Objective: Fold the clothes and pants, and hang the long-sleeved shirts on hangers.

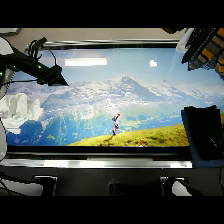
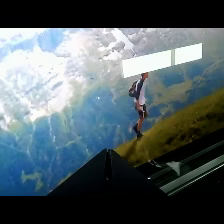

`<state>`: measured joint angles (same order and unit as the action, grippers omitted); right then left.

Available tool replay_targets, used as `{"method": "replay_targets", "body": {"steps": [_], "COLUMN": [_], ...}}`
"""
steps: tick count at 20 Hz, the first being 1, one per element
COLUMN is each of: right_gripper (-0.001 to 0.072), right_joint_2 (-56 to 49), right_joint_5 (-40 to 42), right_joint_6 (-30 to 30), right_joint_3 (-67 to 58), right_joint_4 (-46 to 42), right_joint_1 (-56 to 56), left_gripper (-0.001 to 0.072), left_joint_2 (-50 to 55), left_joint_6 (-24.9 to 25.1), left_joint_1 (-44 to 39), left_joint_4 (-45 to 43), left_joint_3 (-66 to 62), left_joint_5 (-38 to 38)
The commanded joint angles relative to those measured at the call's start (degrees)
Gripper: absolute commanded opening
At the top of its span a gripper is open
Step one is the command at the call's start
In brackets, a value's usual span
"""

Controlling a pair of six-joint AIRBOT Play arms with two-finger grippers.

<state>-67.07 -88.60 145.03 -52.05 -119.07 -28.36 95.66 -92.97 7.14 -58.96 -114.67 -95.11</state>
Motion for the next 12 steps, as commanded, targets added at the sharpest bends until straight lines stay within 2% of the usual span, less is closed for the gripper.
{"method": "replay_targets", "body": {"steps": [1,3,4,5,6,7,9,10,11,12], "right_gripper": [0.0062,0.0249,0.0263,0.0264,0.0305,0.0339,0.0303,0.0217,0.0130,0.0084], "right_joint_2": [0.0,0.0,0.0,0.0,0.0,0.0,0.1,0.1,0.1,0.1], "right_joint_5": [2.7,3.3,3.2,3.3,3.3,3.6,6.7,9.3,11.5,14.5], "right_joint_6": [-0.2,-0.4,-1.4,-2.5,-3.7,-4.8,-9.8,-13.9,-17.2,-20.7], "right_joint_3": [1.2,1.2,1.2,0.7,-0.5,-2.2,-7.0,-9.4,-11.2,-12.4], "right_joint_4": [-1.0,-2.2,-3.0,-3.7,-4.2,-4.0,0.2,4.7,9.3,14.0], "right_joint_1": [0.0,0.0,0.0,0.0,0.0,0.0,0.0,0.1,0.8,2.8], "left_gripper": [0.0017,0.0025,0.0087,0.0198,0.0291,0.0300,0.0261,0.0077,0.0017,0.0017], "left_joint_2": [0.0,0.0,0.0,0.0,0.0,0.0,0.0,-0.2,-0.7,-1.3], "left_joint_6": [0.0,0.0,0.0,-0.1,-0.1,-0.2,-1.1,-1.0,-0.6,-0.2], "left_joint_1": [0.0,0.0,0.0,0.0,0.0,0.0,0.0,0.0,0.0,-0.1], "left_joint_4": [0.0,0.0,-0.2,-0.8,-1.7,-3.4,-7.6,-9.1,-10.1,-10.5], "left_joint_3": [0.0,0.0,0.0,0.0,0.0,0.0,0.1,0.6,1.9,3.9], "left_joint_5": [0.0,0.2,0.7,1.1,1.5,1.9,2.8,3.4,4.2,5.0]}}
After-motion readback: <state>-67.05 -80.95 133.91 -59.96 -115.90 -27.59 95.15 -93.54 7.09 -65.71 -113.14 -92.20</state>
